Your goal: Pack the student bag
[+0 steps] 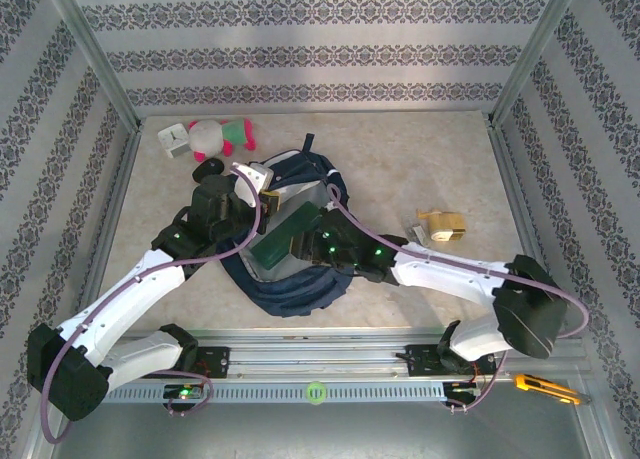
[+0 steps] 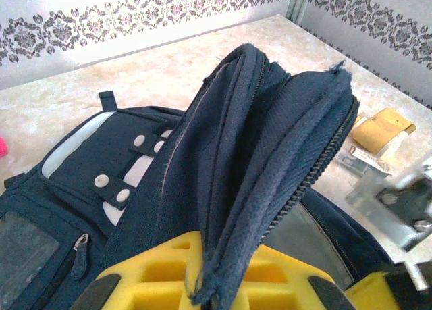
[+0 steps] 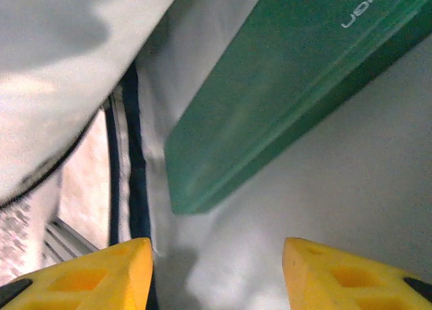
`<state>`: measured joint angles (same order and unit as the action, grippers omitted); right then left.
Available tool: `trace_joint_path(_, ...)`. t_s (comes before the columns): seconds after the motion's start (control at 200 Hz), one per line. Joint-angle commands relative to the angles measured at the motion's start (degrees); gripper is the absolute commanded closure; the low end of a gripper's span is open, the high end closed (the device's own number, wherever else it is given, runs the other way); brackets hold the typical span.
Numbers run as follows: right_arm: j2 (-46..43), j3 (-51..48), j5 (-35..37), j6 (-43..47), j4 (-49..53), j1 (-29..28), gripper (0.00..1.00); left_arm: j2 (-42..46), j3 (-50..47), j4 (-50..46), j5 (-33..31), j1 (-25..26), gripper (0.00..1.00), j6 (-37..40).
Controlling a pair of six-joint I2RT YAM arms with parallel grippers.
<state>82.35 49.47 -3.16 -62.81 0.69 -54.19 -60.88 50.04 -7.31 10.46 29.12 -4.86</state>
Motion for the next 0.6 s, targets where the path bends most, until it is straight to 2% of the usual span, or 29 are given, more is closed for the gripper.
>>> trace_joint_path(0.0,3.01,0.22,4.38,-15.53,-9.2,-0.82,0.44,2.03,1.08,11.46,2.93,-0.4,1.0,-1.9)
trace_joint_path(0.085,5.57,-0.17,6.57,-21.35,-8.32,-0.82,0.34,1.78,2.2,12.2,4.99,-0.46,1.0,-2.04)
trace_joint_path(0.19,8.67,-0.22,6.94,-25.73,-9.51,-1.0,0.35,1.65,3.15,12.76,6.1,-0.47,1.0,-2.01)
trace_joint_path(0.395,14.4,2.89,7.51,-27.96,-14.69,-1.18,0.58,1.67,3.81,13.09,7.22,-0.47,1.0,-1.22)
trace_joint_path(0.595,21.45,9.3,9.41,-28.34,-17.32,-0.74,0.68,1.35,3.77,13.41,9.68,-0.42,1.0,-2.05)
